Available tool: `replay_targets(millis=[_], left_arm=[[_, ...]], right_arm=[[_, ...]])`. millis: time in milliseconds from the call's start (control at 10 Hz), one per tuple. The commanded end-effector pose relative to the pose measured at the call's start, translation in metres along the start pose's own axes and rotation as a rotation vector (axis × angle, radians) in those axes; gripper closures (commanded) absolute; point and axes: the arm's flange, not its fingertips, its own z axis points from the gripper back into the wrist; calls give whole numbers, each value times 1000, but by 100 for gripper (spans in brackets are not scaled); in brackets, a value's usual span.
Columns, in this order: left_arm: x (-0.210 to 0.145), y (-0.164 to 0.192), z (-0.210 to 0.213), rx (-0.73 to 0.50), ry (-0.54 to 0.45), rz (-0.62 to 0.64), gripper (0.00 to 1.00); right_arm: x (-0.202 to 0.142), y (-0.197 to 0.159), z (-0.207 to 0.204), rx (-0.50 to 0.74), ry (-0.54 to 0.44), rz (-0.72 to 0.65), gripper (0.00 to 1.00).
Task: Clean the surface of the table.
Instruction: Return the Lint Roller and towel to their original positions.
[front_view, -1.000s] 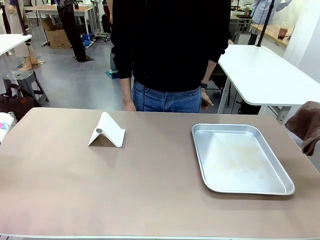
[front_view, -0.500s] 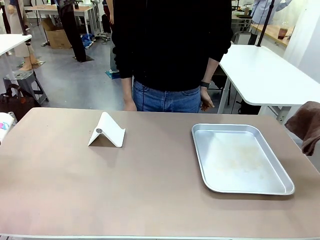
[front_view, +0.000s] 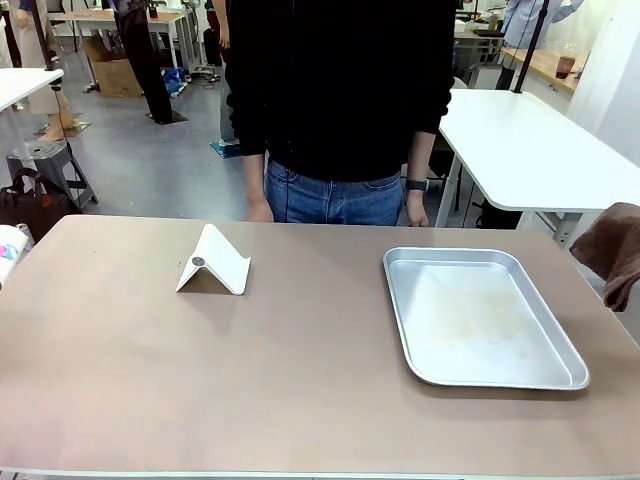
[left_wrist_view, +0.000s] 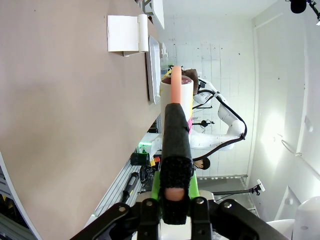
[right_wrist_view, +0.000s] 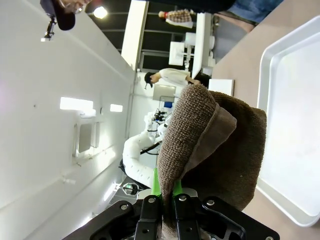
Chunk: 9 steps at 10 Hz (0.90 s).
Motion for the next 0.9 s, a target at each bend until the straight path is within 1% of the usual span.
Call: replay_targets(millis=[0, 100, 200, 300, 400, 600, 700, 800], left_arm=[[0, 0, 0, 0, 0, 0, 78], [2, -15, -14, -11, 34, -7, 78], [3, -32, -31, 13, 57, -26, 78], [7, -48, -49, 16, 77, -55, 78], [12, -62, -74, 9, 107, -52, 78], [20, -81, -121, 17, 156, -77, 78], [22, -90, -149, 38, 174, -88, 78], [25, -100, -172, 64, 188, -90, 78]], right_arm=[[-5, 8, -8, 31, 12, 14, 93], [-3, 16, -32, 5, 45, 37, 93], [-1, 24, -59, -16, 82, 61, 93], [1, 30, -90, -45, 139, 76, 93], [1, 35, -123, -74, 198, 85, 93], [-3, 44, -176, -83, 234, 127, 93], [-6, 45, -208, -96, 219, 162, 93], [-8, 44, -240, -67, 233, 182, 93]])
